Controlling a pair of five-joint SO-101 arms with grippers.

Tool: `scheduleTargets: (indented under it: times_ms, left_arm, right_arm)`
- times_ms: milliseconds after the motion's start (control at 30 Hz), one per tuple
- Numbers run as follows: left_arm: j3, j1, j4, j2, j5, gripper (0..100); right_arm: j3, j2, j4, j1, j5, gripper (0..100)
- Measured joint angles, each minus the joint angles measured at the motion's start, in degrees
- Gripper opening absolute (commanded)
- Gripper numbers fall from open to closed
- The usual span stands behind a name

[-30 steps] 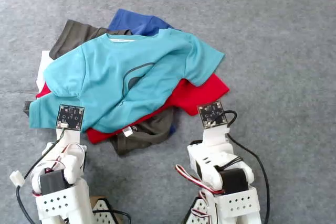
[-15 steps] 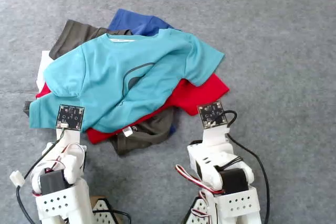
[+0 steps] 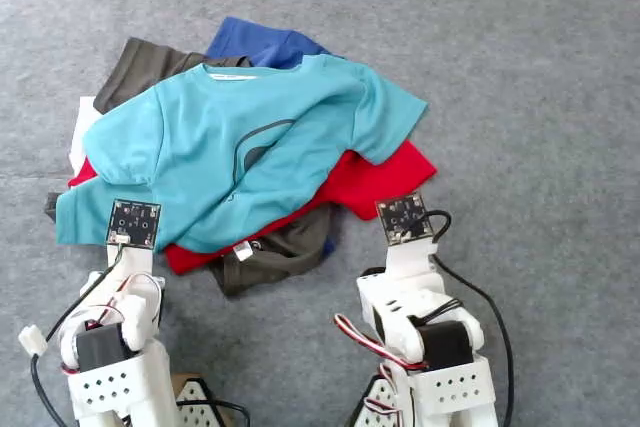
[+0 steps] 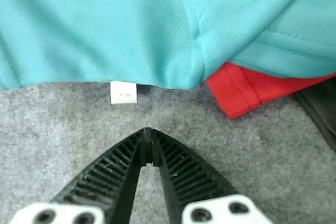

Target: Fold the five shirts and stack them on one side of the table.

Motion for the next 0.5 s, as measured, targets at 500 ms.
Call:
scheduleTargets:
  times_ms: [500]
  left_arm:
    - [-13.89,-2.46,-15.56,1.93,0.0,3]
  right_arm:
    - [0.0,0.0,0.0,0.0,0.0,1.5]
